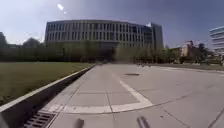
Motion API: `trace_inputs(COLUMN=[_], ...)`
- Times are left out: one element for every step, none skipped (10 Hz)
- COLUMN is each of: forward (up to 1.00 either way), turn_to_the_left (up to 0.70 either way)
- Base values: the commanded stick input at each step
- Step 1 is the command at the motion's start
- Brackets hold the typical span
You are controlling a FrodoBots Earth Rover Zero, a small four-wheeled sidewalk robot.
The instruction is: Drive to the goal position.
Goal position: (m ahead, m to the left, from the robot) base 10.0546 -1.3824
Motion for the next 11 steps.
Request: trace_inputs(forward=[0.70,0.70,0.70,0.70,0.70,0.70,0.70,0.70,0.70,0.70,0.70], turn_to_the_left=[0.00,0.00,0.00,0.00,0.00,0.00,0.00,0.00,0.00,0.00,0.00])
